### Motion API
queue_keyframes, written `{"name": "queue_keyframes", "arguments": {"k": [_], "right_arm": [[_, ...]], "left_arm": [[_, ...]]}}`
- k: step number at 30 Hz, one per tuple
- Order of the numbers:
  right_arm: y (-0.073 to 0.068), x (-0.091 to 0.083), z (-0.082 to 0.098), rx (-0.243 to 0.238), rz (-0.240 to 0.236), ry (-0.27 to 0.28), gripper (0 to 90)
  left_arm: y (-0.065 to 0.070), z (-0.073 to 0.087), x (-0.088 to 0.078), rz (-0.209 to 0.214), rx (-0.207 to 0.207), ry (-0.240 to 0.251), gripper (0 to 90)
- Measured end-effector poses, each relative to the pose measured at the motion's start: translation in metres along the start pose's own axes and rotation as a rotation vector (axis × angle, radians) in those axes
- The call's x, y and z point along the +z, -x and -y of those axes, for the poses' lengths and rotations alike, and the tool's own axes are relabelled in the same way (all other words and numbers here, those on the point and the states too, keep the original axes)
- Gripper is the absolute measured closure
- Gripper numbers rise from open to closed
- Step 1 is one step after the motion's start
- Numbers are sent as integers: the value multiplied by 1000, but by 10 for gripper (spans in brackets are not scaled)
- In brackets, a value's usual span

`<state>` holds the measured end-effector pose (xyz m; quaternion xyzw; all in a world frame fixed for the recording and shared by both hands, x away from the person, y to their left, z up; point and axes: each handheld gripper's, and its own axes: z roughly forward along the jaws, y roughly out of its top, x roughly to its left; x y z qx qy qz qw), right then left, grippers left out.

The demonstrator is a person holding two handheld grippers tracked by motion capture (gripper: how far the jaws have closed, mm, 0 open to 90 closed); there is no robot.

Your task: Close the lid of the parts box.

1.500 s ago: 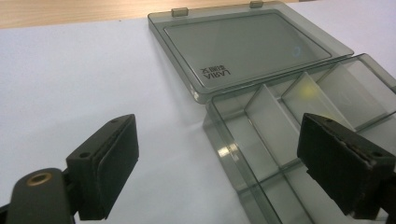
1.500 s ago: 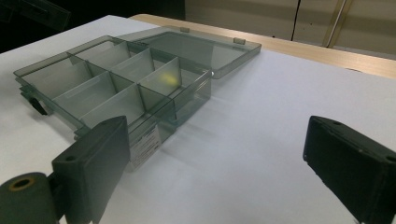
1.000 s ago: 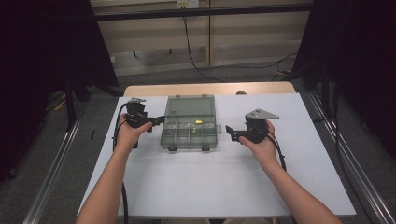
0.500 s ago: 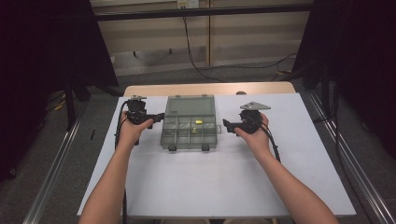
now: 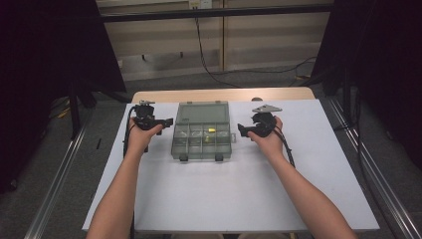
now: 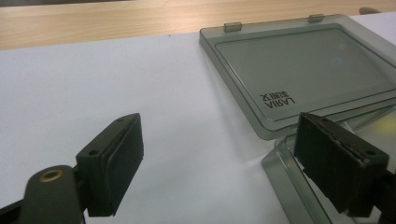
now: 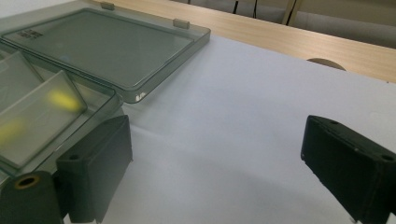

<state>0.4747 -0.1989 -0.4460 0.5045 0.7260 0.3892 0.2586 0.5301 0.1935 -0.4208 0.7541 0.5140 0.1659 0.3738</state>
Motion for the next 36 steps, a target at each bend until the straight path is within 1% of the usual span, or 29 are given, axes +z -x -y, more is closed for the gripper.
{"name": "queue_keyframes", "arguments": {"k": [1, 4, 5, 6, 7, 8, 9, 10, 11, 12, 13, 14, 15, 16, 17, 19, 20, 22, 23, 25, 27, 29, 30, 32, 33, 35, 36], "right_arm": [[-1, 1, -1, -1, 4, 1, 91], [-2, 5, -5, 18, -1, 9, 140], [-2, 6, -5, 22, -4, 10, 164], [-2, 8, -6, 28, -4, 3, 182], [-1, 10, -7, 31, -1, 2, 201], [-1, 11, -7, 39, -1, 1, 247], [-1, 13, -8, 41, -5, -1, 277], [-1, 14, -9, 44, -7, -9, 282], [-2, 15, -10, 39, -8, -19, 311], [-2, 16, -10, 42, -7, -24, 345], [-2, 17, -11, 51, -11, -22, 363], [-2, 18, -11, 63, -18, -21, 390], [-1, 19, -11, 73, -22, -21, 420], [-1, 20, -11, 80, -19, -28, 433], [-1, 22, -11, 79, -19, -41, 447], [0, 25, -12, 75, -25, -59, 515], [-1, 26, -13, 80, -26, -61, 537], [-2, 28, -14, 76, -39, -66, 591], [-4, 29, -15, 82, -41, -71, 620], [-5, 31, -15, 85, -49, -76, 665], [-7, 34, -16, 92, -55, -91, 715], [-8, 36, -17, 85, -52, -100, 775], [-8, 37, -18, 90, -58, -104, 801], [-9, 39, -20, 110, -72, -113, 850], [-9, 40, -21, 112, -72, -123, 866], [-7, 42, -22, 138, -77, -122, 899], [-6, 44, -21, 150, -83, -120, 900]], "left_arm": [[1, 0, 2, 2, 0, 0, 165], [1, -1, 5, -9, 4, -10, 206], [1, -1, 6, -2, 0, -8, 246], [0, -1, 6, -4, -10, -7, 321], [0, -1, 7, -16, -12, -7, 333], [0, -2, 8, -19, 2, -7, 338], [-1, -2, 9, -16, 8, -6, 379], [-1, -2, 9, -20, 11, -5, 403], [-1, -2, 10, -24, 9, 2, 413], [-1, -2, 10, -20, 12, 6, 446], [-2, -2, 11, -24, 18, 1, 478], [-2, -2, 11, -29, 16, 0, 496], [-2, -2, 12, -24, 17, -2, 526], [-2, -2, 13, -22, 8, -3, 557], [-2, -1, 15, -22, 7, -7, 570], [-2, -1, 17, -18, -1, -10, 623], [-2, -1, 18, -13, 2, -17, 635], [-2, 0, 20, -24, 13, -28, 672], [-2, 1, 22, -23, 5, -27, 684], [-3, 2, 24, -29, 14, -29, 724], [-3, 2, 26, -37, 19, -43, 769], [-2, 3, 30, -35, 1, -44, 799], [-3, 4, 31, -29, -4, -48, 806], [-4, 4, 34, -34, -9, -48, 833], [-3, 5, 36, -27, -31, -43, 845], [-4, 6, 39, -21, -29, -54, 866], [-4, 6, 40, -24, -29, -52, 868]]}}
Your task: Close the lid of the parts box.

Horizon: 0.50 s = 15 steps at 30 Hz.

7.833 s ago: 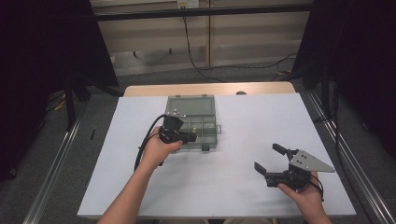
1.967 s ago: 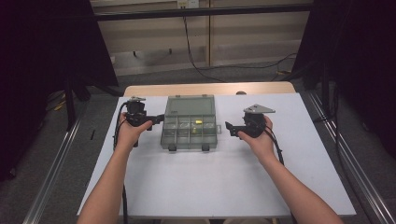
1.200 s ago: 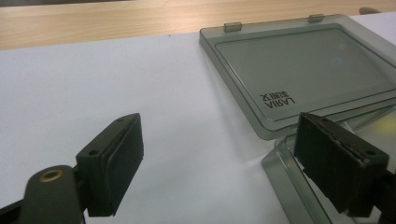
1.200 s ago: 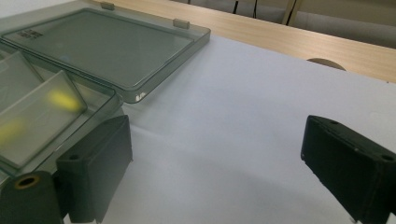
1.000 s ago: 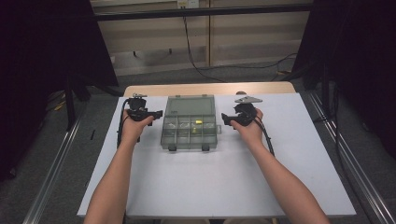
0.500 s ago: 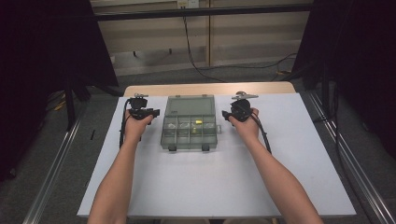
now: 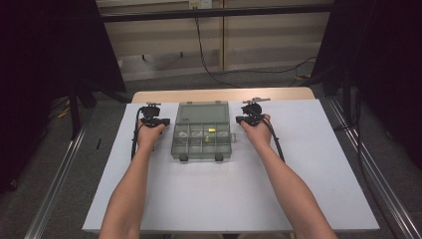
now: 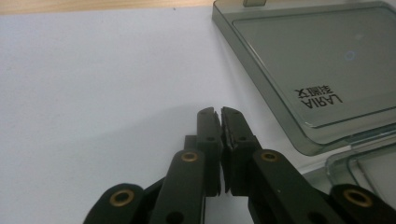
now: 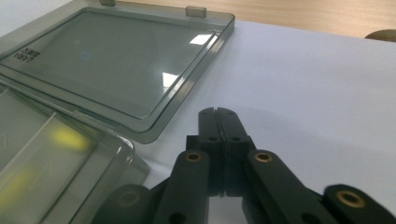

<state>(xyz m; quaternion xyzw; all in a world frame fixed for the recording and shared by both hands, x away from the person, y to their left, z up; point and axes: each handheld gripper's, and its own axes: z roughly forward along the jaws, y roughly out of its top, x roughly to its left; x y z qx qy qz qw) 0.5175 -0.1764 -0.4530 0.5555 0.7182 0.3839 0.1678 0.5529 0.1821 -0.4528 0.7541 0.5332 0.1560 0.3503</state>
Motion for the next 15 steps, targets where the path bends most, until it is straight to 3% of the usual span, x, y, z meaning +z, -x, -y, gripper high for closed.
{"name": "queue_keyframes", "arguments": {"k": [7, 15], "right_arm": [[5, 12, 4, 21, -16, -33, 900], [-1, 23, -3, 18, -4, -33, 900]], "left_arm": [[0, -1, 7, 22, -14, 0, 900], [1, -6, 14, 48, -42, 5, 900]]}}
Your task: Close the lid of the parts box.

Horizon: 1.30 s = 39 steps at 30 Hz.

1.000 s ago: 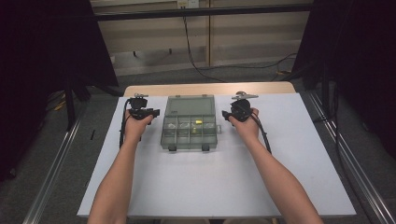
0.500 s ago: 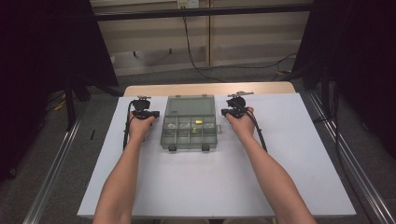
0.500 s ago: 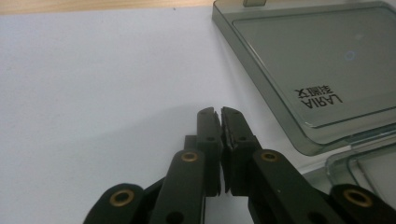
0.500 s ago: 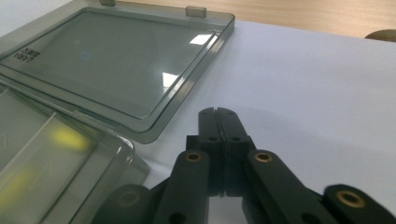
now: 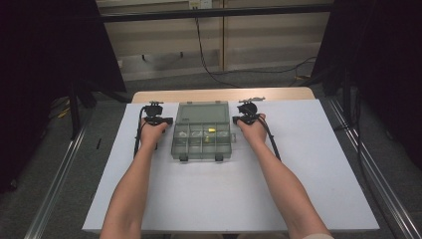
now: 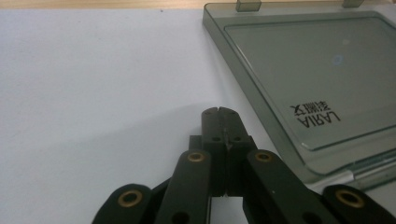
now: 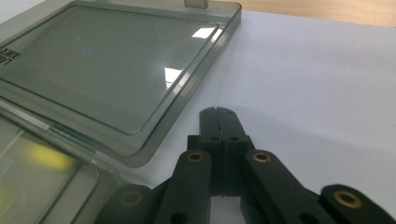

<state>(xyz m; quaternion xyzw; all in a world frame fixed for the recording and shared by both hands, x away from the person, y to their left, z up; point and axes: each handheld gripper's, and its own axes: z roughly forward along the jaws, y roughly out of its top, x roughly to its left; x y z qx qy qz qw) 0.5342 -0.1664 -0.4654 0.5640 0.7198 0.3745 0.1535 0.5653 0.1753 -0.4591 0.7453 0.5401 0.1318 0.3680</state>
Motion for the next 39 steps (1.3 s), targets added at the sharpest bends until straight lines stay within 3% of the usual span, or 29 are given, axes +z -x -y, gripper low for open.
{"name": "queue_keyframes", "arguments": {"k": [4, 7, 10, 15, 22, 28, 34, 35, 39], "right_arm": [[-3, 6, -5, -5, 6, 0, 900], [-3, 10, -8, 3, 3, -2, 900], [-3, 13, -10, 24, -1, 11, 900], [-4, 16, -12, 4, 8, 16, 900], [-3, 19, -13, 44, 2, 26, 900], [-2, 20, -13, 51, -2, 32, 900], [0, 20, -12, 85, -19, 43, 900], [0, 19, -11, 105, -29, 43, 900], [0, 17, -12, 111, -46, 58, 900]], "left_arm": [[1, -3, 4, 3, -3, 2, 900], [1, -5, 6, 5, -28, -6, 900], [1, -8, 8, -3, -6, -22, 900], [3, -9, 14, 9, -52, 8, 900], [3, -11, 16, 8, -69, 1, 900], [3, -11, 16, 12, -92, 7, 900], [-1, -10, 15, 48, -146, 11, 900], [-2, -10, 14, 50, -145, 10, 900], [-4, -10, 10, 77, -166, 25, 900]]}}
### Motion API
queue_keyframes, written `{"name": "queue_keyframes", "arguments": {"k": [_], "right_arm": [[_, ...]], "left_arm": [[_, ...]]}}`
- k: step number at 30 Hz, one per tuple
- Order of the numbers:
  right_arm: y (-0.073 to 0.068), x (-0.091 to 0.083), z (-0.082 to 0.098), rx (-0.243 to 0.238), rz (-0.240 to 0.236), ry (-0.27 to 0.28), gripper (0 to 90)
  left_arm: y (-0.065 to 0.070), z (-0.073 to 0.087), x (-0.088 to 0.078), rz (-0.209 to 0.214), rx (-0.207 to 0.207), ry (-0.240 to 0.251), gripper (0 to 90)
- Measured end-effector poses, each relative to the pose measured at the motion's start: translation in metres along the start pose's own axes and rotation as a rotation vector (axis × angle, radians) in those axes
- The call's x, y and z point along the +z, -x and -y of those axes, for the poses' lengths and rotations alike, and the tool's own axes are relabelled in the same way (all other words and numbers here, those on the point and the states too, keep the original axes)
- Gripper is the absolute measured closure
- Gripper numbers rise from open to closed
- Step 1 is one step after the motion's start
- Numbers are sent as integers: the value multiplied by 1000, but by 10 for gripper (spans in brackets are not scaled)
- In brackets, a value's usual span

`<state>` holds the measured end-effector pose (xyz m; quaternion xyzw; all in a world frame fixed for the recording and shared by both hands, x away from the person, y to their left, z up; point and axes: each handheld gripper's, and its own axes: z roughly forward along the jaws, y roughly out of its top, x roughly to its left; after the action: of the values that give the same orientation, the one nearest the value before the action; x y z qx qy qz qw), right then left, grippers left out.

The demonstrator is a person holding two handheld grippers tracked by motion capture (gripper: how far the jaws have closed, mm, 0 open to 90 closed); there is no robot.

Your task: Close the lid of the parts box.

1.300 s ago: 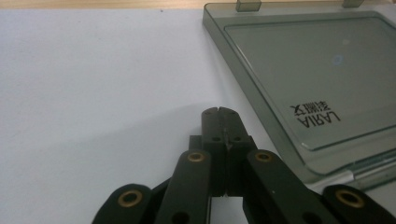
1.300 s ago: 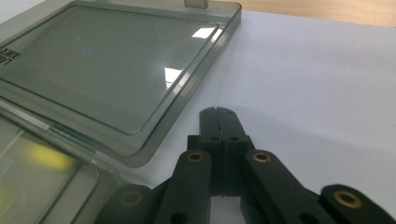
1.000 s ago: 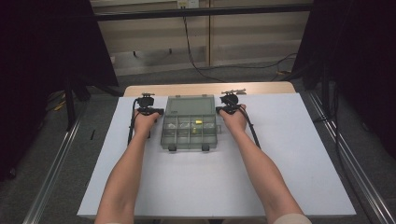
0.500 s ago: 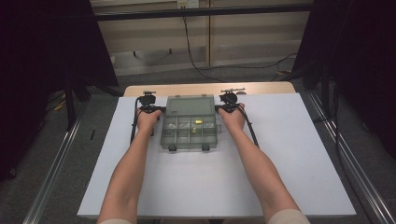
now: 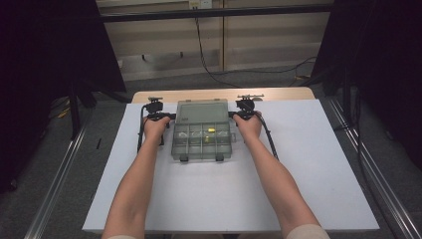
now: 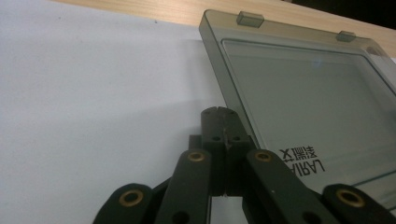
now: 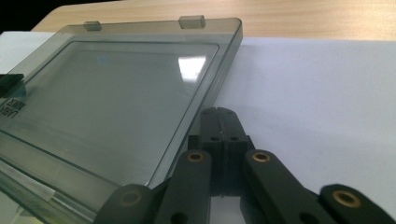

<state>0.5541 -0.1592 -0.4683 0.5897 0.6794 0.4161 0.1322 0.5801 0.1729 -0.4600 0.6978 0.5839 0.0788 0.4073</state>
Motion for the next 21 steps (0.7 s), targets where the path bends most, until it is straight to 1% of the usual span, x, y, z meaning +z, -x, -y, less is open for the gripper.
{"name": "queue_keyframes", "arguments": {"k": [2, 3, 5, 8, 10, 11, 13, 15, 16, 17, 18, 19, 20, 21], "right_arm": [[0, -2, -1, 13, -12, 13, 900], [1, -2, -1, 18, -20, 18, 900], [1, -4, -2, 44, -39, 24, 900], [1, -5, -3, 37, -56, 40, 900], [0, -7, -3, 43, -66, 49, 900], [0, -8, -4, 44, -73, 52, 900], [1, -10, -4, 53, -88, 59, 900], [2, -14, -5, 61, -113, 70, 900], [3, -15, -5, 75, -130, 76, 900], [4, -17, -6, 86, -146, 84, 900], [4, -19, -6, 93, -155, 88, 900], [6, -20, -6, 92, -163, 90, 900], [6, -22, -6, 92, -178, 88, 900], [7, -23, -5, 95, -187, 88, 900]], "left_arm": [[-1, -1, -3, 14, -13, 12, 900], [-1, -1, -5, 23, -10, 14, 900], [-2, -2, -8, 34, -13, 20, 900], [-1, -2, -13, 46, -24, 32, 900], [-2, -1, -17, 63, -33, 38, 900], [-3, -1, -18, 71, -27, 37, 900], [-2, -1, -22, 82, -32, 51, 900], [-2, -2, -26, 97, -32, 64, 900], [-2, -1, -28, 109, -37, 67, 900], [-1, -1, -29, 125, -46, 81, 900], [-2, -1, -30, 135, -36, 92, 900], [-1, -1, -32, 145, -37, 93, 900], [0, -1, -33, 152, -23, 100, 900], [1, 0, -34, 153, -28, 102, 900]]}}
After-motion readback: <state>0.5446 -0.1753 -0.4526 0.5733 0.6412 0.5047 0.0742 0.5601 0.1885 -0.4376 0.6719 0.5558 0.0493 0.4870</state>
